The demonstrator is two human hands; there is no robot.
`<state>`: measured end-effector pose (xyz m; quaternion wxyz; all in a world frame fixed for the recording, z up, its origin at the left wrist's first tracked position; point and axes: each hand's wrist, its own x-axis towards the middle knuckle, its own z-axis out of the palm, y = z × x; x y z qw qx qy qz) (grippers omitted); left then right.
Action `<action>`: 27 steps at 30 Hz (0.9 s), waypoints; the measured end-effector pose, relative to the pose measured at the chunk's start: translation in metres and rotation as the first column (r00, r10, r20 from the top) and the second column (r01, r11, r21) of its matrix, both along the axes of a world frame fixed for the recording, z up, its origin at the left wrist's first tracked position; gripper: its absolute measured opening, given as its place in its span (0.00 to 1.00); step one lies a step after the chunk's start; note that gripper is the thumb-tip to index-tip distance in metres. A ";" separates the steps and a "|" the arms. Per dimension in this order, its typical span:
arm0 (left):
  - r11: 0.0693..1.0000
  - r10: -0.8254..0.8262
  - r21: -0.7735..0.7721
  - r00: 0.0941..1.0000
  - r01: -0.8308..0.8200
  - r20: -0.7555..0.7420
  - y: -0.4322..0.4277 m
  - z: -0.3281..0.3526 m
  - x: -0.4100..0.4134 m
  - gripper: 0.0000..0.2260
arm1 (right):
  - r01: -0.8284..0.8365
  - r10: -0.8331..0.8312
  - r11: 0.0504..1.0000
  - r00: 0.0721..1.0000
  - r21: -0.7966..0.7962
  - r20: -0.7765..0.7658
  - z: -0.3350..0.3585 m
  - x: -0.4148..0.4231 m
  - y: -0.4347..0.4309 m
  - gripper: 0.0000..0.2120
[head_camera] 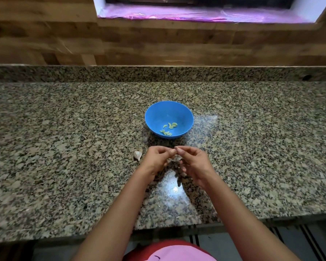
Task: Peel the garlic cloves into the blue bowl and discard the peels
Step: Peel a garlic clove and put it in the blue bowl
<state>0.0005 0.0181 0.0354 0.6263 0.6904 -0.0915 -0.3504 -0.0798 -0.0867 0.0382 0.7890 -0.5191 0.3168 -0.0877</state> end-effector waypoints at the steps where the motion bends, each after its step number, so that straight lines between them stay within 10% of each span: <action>1: 0.999 0.002 0.045 0.994 -0.007 0.106 0.002 -0.003 -0.001 0.04 | -0.013 0.012 0.997 1.000 -0.076 -0.012 0.000 0.000 -0.003 0.02; 4: 0.950 -0.206 0.313 0.777 0.012 0.595 0.009 -0.026 -0.013 0.09 | -0.192 0.110 0.856 0.975 -0.480 -0.194 -0.005 0.002 -0.015 0.03; 8: 0.839 -0.481 0.533 0.308 -0.110 0.821 0.020 -0.055 -0.038 0.20 | -0.526 0.126 0.231 0.851 -0.819 -0.511 -0.018 0.004 -0.025 0.07; 10: 0.817 -0.503 0.535 0.187 -0.214 0.844 0.024 -0.068 -0.044 0.24 | -0.568 0.121 0.098 0.822 -0.817 -0.557 -0.024 0.004 -0.026 0.06; 20: 0.795 -0.520 0.562 0.220 -0.228 0.825 0.025 -0.067 -0.046 0.26 | -0.427 0.194 -0.411 0.822 -0.806 -0.535 -0.034 -0.004 -0.027 0.09; 24: 0.834 -0.455 0.524 0.322 -0.172 0.830 0.022 -0.061 -0.044 0.21 | -0.371 0.261 -0.321 0.850 -0.871 -0.458 -0.037 -0.008 -0.022 0.11; 27: 0.941 -0.228 0.338 0.680 -0.031 0.697 0.015 -0.045 -0.038 0.15 | -0.311 0.196 0.234 0.943 -0.921 -0.268 -0.023 -0.004 -0.019 0.03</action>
